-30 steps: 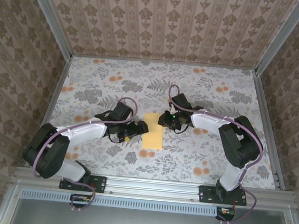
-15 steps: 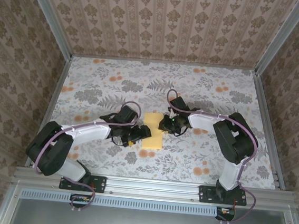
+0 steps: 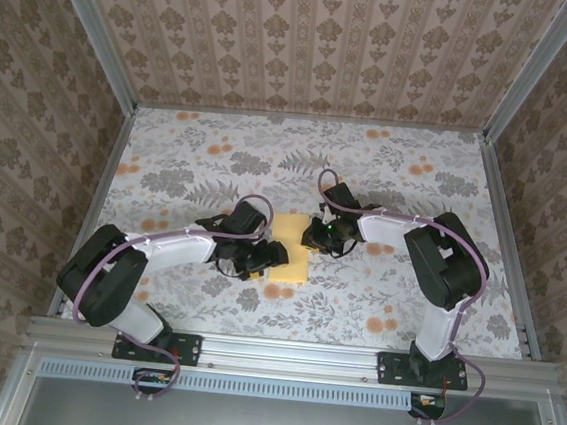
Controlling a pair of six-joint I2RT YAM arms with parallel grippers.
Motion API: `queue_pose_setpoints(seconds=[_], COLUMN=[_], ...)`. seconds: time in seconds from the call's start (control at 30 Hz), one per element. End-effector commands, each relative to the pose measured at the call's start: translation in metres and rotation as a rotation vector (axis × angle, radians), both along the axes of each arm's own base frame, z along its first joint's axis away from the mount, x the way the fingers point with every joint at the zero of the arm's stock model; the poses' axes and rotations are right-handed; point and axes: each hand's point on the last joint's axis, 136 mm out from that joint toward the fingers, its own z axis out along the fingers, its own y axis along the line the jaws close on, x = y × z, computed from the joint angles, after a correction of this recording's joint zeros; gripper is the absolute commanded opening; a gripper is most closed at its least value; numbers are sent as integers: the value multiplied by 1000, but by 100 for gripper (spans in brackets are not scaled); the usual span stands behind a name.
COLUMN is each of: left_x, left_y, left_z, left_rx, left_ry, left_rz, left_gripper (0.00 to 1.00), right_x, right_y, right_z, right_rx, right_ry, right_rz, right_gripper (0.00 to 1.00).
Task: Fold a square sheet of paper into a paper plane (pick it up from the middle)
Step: Fold the triangle a second time at the center of the table.
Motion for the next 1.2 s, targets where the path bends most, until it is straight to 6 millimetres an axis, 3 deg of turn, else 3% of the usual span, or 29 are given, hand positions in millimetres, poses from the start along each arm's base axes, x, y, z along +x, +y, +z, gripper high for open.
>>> queue_pose_setpoints(seconds=[0.0,0.7,0.97,1.17], left_x=[2,1,15,22], left_y=[-11,-26,-19,-34], left_z=[6,7,16,21], left_rx=[-33,-123,-172,-266], left_ry=[2,5,-115,-133], left_rz=[-14,-54,-49,-89], left_gripper=[71,62,61,54], right_x=[-10,-10,-12,-13], right_y=[-16,-16,-17,-15], right_z=[-25,-28,-30,-29], right_rx=[-65,-59,-63,-57], right_ry=[67,72,77,78], right_rz=[-38,-43,-42,-39], right_gripper=[19,18,17,17])
